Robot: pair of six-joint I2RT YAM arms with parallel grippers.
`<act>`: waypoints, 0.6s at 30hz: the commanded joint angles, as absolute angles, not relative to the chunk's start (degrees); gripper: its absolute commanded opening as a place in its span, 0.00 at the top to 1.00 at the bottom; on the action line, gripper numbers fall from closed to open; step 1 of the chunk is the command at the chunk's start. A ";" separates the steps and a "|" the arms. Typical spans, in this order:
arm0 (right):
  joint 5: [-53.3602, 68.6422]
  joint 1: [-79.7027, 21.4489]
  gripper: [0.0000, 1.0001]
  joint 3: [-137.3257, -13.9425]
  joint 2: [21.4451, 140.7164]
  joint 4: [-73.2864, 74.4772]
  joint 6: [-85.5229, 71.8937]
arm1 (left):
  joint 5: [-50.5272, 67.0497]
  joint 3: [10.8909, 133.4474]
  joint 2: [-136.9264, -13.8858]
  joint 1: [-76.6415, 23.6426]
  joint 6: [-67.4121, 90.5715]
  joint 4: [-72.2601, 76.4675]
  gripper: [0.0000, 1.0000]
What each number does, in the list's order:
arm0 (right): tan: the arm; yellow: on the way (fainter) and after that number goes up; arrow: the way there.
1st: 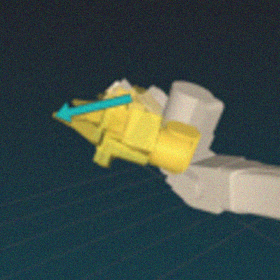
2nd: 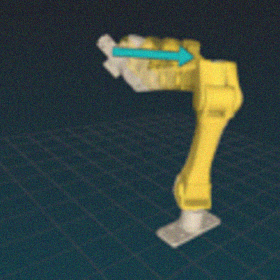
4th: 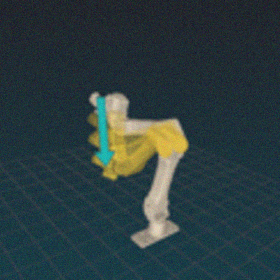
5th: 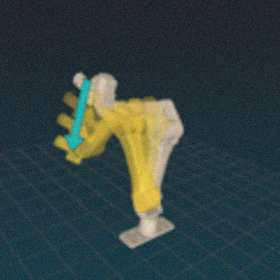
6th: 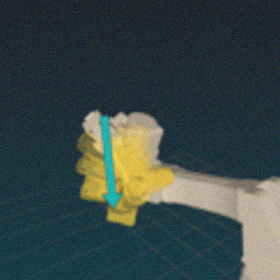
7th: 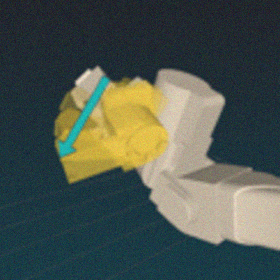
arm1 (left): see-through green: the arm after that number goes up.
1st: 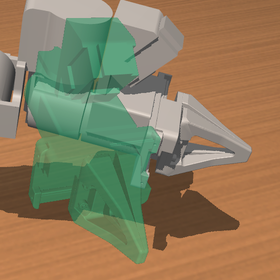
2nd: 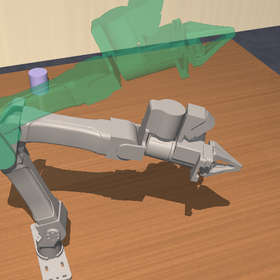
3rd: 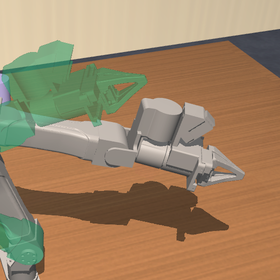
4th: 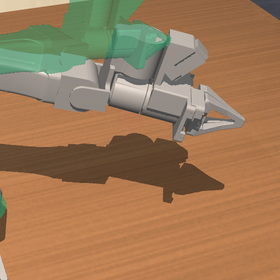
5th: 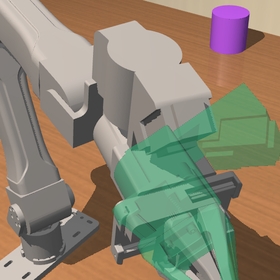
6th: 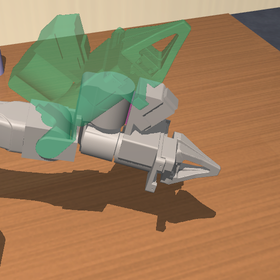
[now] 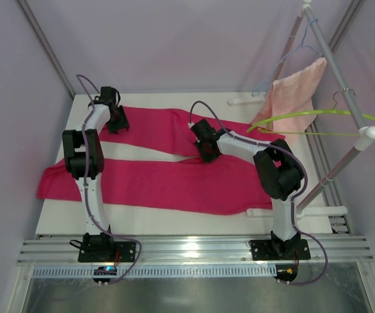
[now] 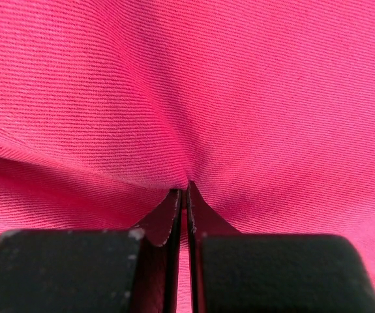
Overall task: Place the trousers on the hanger
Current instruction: Fold the trousers
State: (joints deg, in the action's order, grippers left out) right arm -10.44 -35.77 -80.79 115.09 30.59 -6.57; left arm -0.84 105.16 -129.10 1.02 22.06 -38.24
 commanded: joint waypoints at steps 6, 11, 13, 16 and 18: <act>-12.48 -35.33 0.96 -79.45 113.20 32.61 -6.33 | -16.15 110.22 -129.38 0.88 13.98 -36.66 0.51; -11.60 -35.25 0.96 -79.89 113.29 32.43 -6.24 | -15.56 111.09 -130.95 0.97 11.43 -33.05 0.51; -10.99 -35.33 0.96 -79.89 113.20 32.52 -6.15 | -14.94 112.32 -132.36 0.79 10.46 -32.87 0.51; -10.64 -35.25 0.96 -79.63 112.85 32.43 -5.98 | -14.50 110.84 -131.84 0.79 10.81 -30.51 0.50; -10.46 -35.24 0.96 -79.54 112.85 32.26 -5.98 | -15.46 109.60 -131.84 0.79 10.99 -28.13 0.49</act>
